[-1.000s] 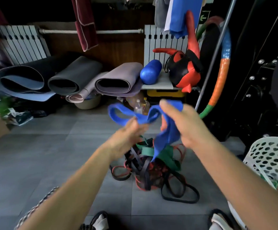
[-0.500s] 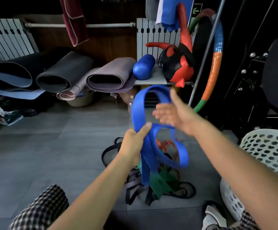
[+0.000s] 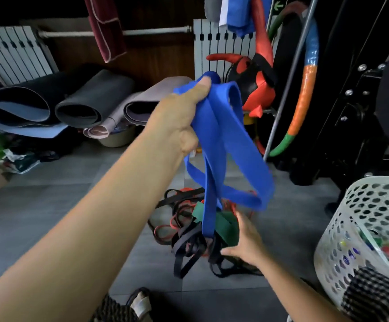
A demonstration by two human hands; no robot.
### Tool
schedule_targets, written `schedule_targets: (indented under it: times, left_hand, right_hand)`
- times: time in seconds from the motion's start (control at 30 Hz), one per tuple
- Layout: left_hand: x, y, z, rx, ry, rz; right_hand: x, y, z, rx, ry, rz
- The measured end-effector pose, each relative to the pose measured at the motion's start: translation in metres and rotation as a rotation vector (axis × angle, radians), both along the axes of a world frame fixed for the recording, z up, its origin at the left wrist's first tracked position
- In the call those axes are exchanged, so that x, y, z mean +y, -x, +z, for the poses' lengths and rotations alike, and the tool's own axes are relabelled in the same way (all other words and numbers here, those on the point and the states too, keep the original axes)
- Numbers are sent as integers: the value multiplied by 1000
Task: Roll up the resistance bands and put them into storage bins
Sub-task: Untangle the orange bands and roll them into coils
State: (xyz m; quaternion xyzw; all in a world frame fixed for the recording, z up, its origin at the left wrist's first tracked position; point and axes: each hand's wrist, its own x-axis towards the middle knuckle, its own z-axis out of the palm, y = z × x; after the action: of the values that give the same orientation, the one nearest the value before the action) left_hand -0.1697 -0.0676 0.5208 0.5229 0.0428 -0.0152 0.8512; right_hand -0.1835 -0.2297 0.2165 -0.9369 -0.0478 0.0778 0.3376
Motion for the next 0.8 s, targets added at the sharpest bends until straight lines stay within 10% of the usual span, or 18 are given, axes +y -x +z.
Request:
schedule_targets:
  times: [0.37, 0.57, 0.8]
  left_hand:
    - [39, -14, -52, -31, -268, 156]
    - [52, 9, -195, 232, -717, 42]
    - [73, 24, -285, 574, -447, 225]
  right_hand:
    - [25, 11, 32, 87, 232, -130]
    - [7, 16, 84, 59, -167, -222]
    - [-21, 14, 166, -35, -556, -228]
